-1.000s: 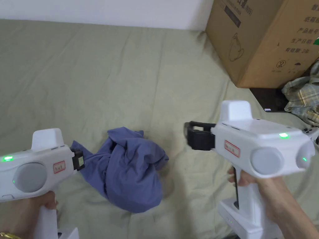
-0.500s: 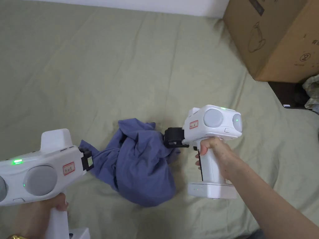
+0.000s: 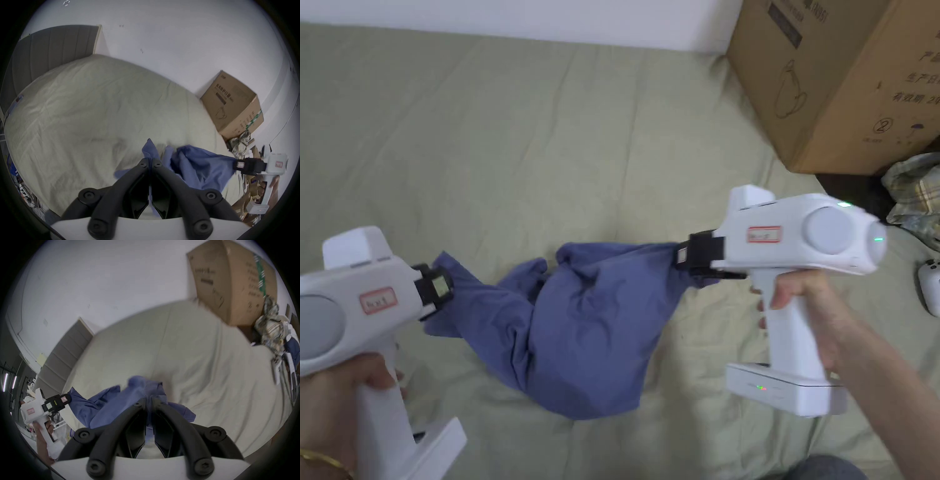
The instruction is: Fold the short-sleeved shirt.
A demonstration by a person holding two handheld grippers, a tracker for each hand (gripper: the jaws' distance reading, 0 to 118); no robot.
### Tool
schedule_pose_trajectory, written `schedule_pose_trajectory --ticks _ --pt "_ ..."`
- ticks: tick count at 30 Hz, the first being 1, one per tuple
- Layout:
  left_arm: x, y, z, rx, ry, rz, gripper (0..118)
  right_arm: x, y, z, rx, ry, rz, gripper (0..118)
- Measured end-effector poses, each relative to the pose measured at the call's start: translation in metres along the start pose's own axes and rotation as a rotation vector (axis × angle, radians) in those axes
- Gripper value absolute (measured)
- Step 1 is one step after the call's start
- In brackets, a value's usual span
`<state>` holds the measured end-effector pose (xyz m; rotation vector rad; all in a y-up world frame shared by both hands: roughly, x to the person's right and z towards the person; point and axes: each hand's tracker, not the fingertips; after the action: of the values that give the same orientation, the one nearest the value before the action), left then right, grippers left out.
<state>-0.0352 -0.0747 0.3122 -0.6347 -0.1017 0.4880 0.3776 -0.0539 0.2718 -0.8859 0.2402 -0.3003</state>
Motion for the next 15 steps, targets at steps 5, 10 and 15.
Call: schedule_pose_trajectory --ticks 5,10,15 --pt "0.010 0.060 0.045 0.177 0.001 -0.008 0 0.020 0.022 0.102 0.181 -0.056 -0.001 4" --pt "0.021 0.121 0.092 0.305 -0.023 -0.012 0 0.027 0.048 0.176 0.327 -0.023 -0.055 4" --pt "0.058 0.178 0.127 0.416 -0.074 -0.095 0 -0.004 0.085 0.219 0.404 0.002 -0.045 4"
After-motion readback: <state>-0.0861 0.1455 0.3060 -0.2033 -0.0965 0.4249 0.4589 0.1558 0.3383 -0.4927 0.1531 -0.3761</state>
